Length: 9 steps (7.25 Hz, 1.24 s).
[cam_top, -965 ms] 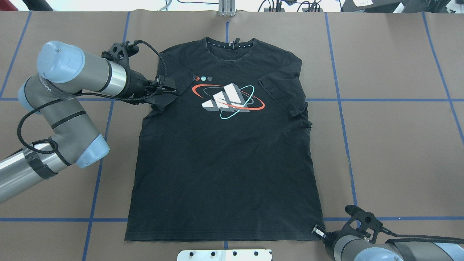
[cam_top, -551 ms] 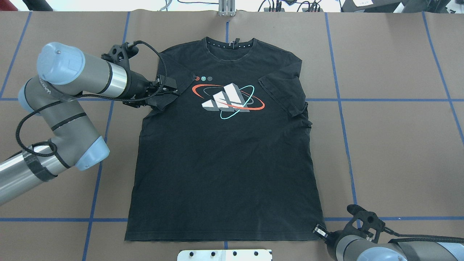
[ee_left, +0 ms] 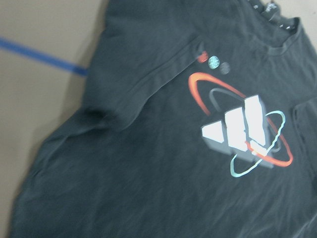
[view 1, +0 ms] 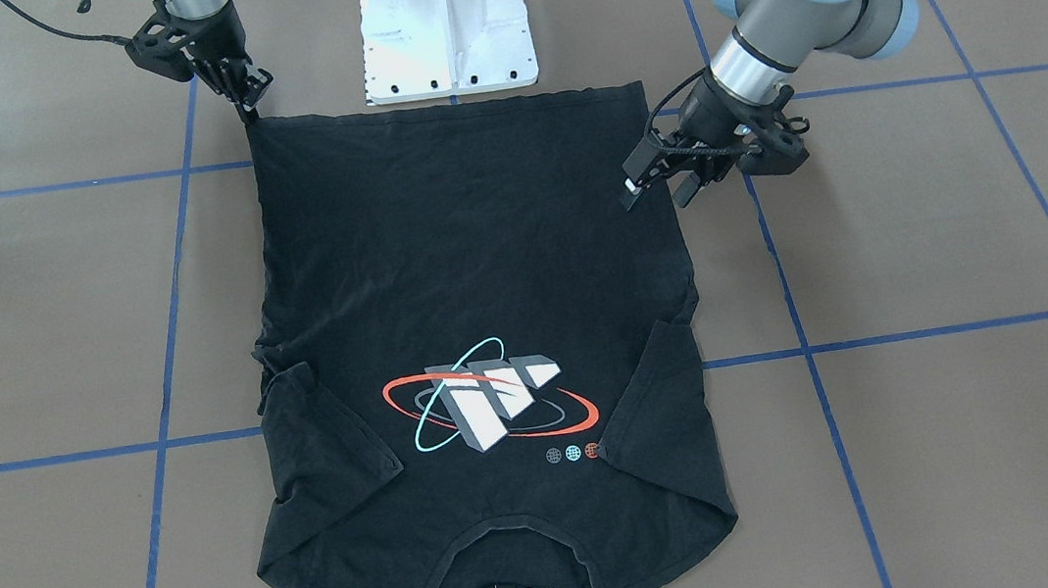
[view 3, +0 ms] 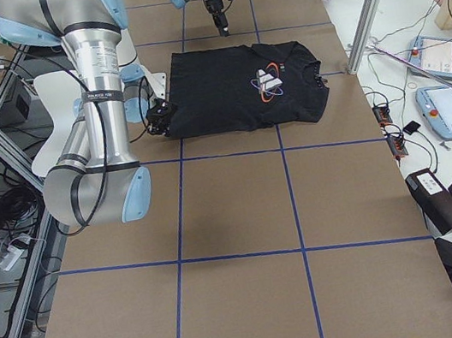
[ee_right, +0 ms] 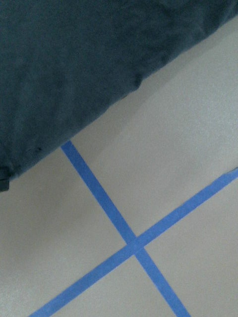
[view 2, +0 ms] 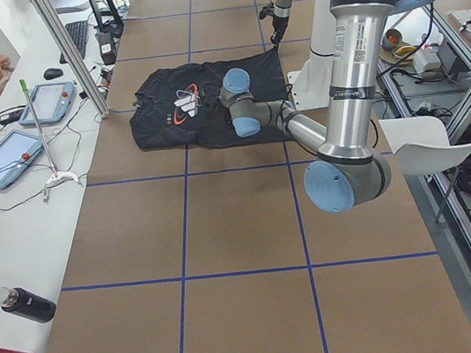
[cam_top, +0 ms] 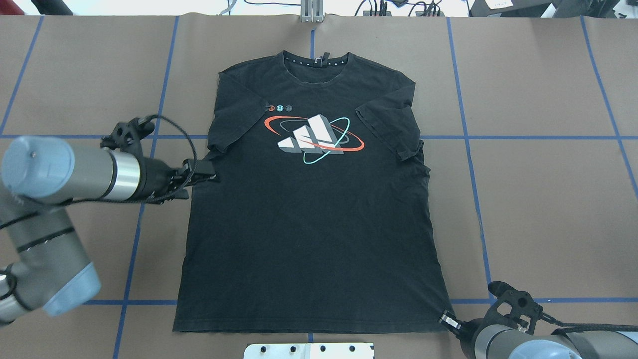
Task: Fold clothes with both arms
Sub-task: 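Move the left gripper to the other near hem corner and grasp both corners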
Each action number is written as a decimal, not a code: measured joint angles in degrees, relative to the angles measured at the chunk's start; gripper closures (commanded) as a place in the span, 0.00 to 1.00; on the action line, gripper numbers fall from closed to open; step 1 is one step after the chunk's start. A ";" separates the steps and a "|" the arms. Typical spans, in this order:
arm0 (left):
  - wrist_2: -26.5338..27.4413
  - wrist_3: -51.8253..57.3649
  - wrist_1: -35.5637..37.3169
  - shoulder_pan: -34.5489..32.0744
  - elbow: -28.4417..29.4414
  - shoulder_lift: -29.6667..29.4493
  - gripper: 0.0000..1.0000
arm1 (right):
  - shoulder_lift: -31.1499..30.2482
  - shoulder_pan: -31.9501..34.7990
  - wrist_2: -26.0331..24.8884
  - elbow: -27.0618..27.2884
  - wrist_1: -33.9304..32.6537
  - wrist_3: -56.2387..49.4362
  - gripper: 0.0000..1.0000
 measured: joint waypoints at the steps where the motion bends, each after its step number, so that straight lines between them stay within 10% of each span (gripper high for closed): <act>1: 3.71 -1.11 3.21 3.28 -3.64 3.54 0.01 | -0.30 0.06 0.57 0.53 0.00 -0.02 1.00; 9: 13.41 -16.20 18.57 24.52 -11.97 8.69 0.17 | -0.39 0.23 1.06 0.62 0.00 -0.03 1.00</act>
